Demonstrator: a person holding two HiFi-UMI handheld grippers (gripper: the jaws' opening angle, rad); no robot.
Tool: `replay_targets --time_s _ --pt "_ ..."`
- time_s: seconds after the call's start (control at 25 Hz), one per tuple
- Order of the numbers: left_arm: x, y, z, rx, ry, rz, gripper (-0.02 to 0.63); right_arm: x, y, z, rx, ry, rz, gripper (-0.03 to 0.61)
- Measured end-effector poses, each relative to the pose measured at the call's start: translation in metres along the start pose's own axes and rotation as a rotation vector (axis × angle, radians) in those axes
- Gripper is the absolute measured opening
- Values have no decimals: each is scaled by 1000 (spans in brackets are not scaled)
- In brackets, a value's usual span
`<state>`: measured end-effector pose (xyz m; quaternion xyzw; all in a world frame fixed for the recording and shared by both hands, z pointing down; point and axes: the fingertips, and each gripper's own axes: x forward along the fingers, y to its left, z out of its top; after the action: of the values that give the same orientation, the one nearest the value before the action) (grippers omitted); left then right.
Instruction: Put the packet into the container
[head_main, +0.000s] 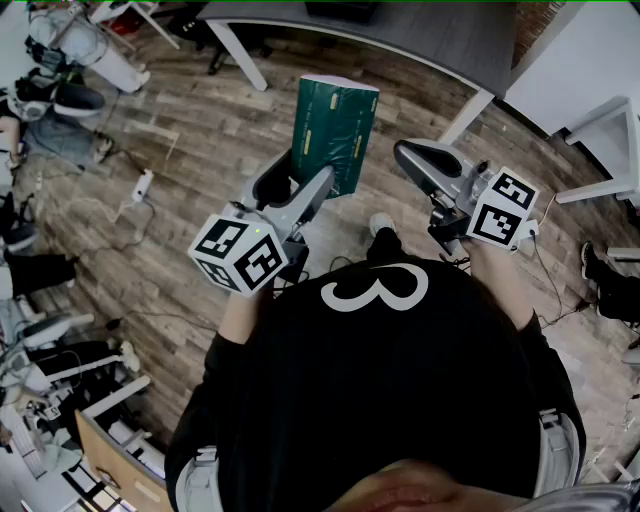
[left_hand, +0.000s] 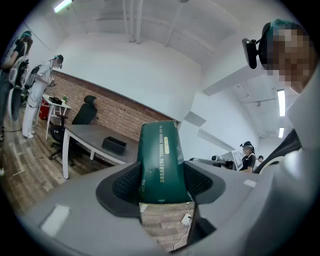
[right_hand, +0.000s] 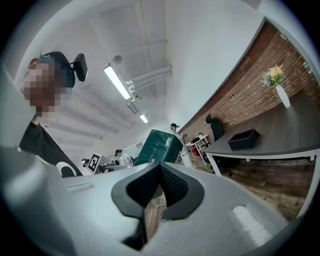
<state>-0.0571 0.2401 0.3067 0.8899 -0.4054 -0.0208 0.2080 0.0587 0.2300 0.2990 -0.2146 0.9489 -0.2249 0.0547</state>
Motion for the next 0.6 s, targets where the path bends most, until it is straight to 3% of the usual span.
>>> replay_targets --time_s 0.6 --pt "-7 -6 7 33 -21 -20 284 2 9 1 -20 1 -5 1"
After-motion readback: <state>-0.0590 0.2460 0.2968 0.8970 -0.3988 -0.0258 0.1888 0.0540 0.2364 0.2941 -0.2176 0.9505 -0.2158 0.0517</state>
